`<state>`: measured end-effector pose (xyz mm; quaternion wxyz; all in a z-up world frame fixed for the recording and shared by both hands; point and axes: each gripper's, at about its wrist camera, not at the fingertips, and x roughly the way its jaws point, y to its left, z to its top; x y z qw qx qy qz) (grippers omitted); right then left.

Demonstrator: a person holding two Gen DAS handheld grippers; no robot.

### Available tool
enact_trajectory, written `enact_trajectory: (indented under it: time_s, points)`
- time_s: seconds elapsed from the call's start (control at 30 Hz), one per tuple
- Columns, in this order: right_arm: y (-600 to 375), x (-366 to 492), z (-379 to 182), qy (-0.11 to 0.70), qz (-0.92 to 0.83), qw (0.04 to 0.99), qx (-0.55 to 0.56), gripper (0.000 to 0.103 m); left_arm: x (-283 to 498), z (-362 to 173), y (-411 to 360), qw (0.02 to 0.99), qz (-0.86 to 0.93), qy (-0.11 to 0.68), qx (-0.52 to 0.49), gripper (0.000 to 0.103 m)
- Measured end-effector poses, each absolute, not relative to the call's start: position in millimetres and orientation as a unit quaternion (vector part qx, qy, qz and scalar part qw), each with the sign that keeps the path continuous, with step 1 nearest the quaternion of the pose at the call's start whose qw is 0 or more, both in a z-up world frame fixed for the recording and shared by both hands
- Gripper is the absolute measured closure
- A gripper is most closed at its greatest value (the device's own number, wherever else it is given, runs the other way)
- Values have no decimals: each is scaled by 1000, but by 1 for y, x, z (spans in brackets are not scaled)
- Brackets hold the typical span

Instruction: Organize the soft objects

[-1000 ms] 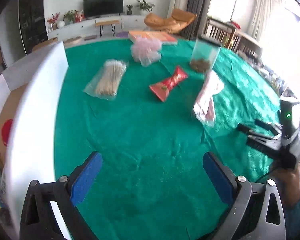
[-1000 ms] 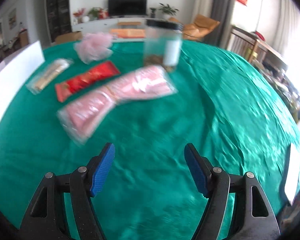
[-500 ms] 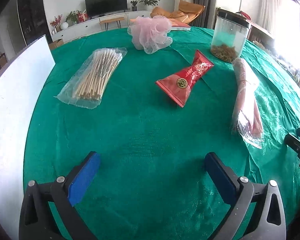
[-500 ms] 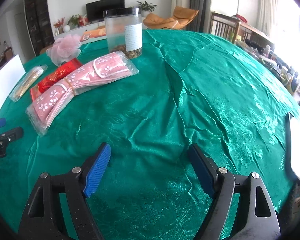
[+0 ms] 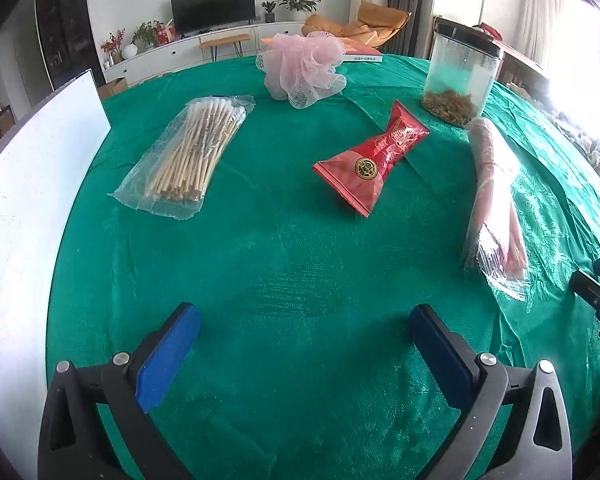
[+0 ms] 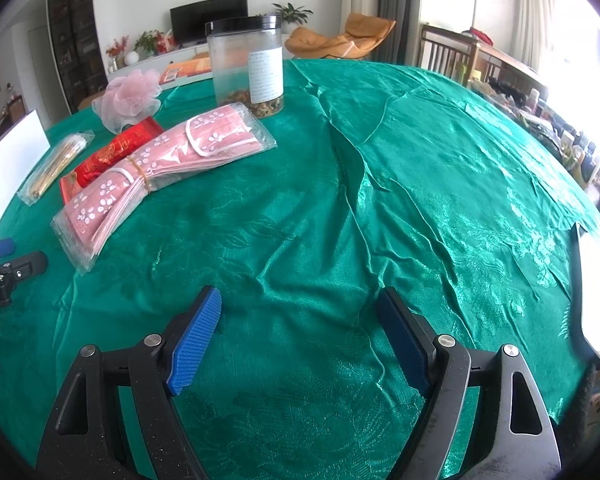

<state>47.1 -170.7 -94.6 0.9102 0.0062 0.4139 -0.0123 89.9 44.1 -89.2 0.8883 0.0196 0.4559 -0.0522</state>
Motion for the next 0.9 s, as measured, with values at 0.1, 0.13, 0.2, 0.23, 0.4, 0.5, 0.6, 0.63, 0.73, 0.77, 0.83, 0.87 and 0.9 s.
enact_trajectory:
  time_s: [0.1, 0.13, 0.2, 0.23, 0.4, 0.5, 0.6, 0.63, 0.73, 0.77, 0.83, 0.87, 0.9]
  points:
    - [-171, 47, -95, 414, -12, 910, 6, 20, 90, -89, 44, 888, -52, 456, 20, 0]
    - [-171, 47, -95, 414, -12, 910, 6, 20, 90, -89, 44, 888, -52, 456, 20, 0]
    - [-171, 47, -95, 414, -11, 910, 6, 20, 90, -89, 44, 888, -52, 456, 20, 0]
    - [-171, 47, -95, 414, -11, 910, 6, 20, 90, -89, 44, 888, -52, 456, 20, 0]
    - [-172, 46, -95, 414, -11, 910, 7, 20, 90, -89, 44, 888, -52, 456, 20, 0]
    - [-171, 46, -95, 417, -7, 909, 6, 18, 90, -89, 44, 888, -52, 456, 20, 0]
    - [-171, 47, -96, 420, -1, 907, 5, 16, 90, -89, 44, 888, -52, 456, 19, 0]
    - [-171, 47, -96, 421, -2, 907, 5, 16, 90, -89, 44, 888, -52, 456, 19, 0]
    - [-170, 47, -96, 425, -4, 905, 6, 16, 90, -89, 44, 888, -52, 456, 19, 0]
    - [-170, 48, -95, 430, -7, 903, 9, 16, 90, -89, 44, 888, -52, 456, 19, 0]
    - [-168, 54, -93, 453, -17, 891, 17, 16, 90, -89, 44, 888, -52, 456, 19, 0]
    - [-166, 59, -90, 469, -18, 882, 28, 16, 90, -89, 44, 888, -52, 456, 19, 0]
    - [-164, 62, -87, 479, -7, 876, 52, 16, 90, -89, 44, 888, -52, 456, 20, 0]
